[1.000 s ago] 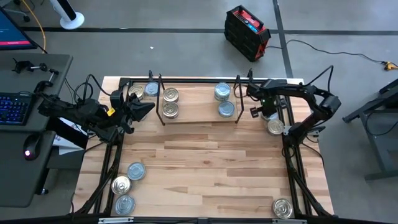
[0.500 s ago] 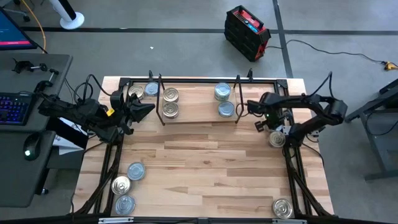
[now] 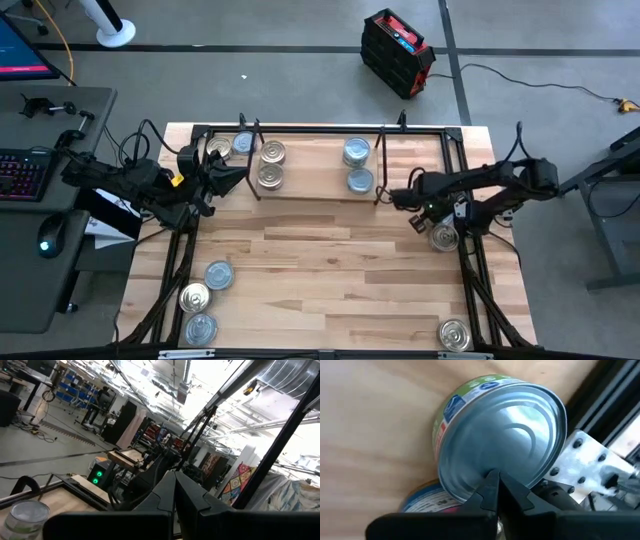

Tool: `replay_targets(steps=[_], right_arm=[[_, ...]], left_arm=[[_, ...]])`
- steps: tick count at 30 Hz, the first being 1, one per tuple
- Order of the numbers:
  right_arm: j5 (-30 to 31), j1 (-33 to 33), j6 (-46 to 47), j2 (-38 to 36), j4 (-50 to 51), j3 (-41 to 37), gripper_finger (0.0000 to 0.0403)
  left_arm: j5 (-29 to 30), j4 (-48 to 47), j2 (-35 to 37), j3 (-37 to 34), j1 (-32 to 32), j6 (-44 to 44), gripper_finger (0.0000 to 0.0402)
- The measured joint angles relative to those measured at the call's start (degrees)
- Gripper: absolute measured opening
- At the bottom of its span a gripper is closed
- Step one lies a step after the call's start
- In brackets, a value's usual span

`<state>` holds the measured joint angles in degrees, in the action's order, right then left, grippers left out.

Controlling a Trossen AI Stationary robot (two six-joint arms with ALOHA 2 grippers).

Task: Stack canned seafood by type on shelf
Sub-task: Stack the green tuna can on top of the other green tuna can on the shelf

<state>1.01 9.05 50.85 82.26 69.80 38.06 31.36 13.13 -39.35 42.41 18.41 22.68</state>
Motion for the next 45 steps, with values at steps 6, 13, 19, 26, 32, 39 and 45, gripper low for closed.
replay_targets(steps=[6, 13, 19, 26, 32, 39, 45], right_arm=[[-3.7, -6.8, -2.2, -0.1, -0.8, 0.2, 0.0000], [-6.7, -12.2, -3.1, -0.1, -1.1, 0.2, 0.0000], [-14.8, -16.3, -12.0, -0.1, -2.9, 0.2, 0.0000], [-17.5, -20.7, -15.3, -0.3, -7.5, 0.2, 0.0000], [-15.9, -24.3, -15.4, -0.3, -16.1, 2.3, 0.0000], [-11.7, -28.5, -13.5, 1.4, -29.9, 4.4, 0.0000], [-8.9, -30.7, -12.3, 8.8, -38.4, 9.3, 0.0000]], left_arm=[[0.0, 0.0, 0.0, 0.0, 0.0, -0.1, 0.0000], [0.0, 0.0, 0.0, 0.0, 0.0, -0.2, 0.0000], [0.0, 0.0, 0.0, 0.0, 0.0, -0.2, 0.0000], [0.0, 0.0, 0.0, 0.0, 0.0, -0.2, 0.0000], [0.0, 0.4, 0.0, 0.0, 0.0, -1.8, 0.0000], [0.0, 0.5, 0.0, 0.0, 0.0, -0.9, 0.0000], [-3.2, -1.1, 0.0, 0.0, 0.0, 3.6, 0.0000]])
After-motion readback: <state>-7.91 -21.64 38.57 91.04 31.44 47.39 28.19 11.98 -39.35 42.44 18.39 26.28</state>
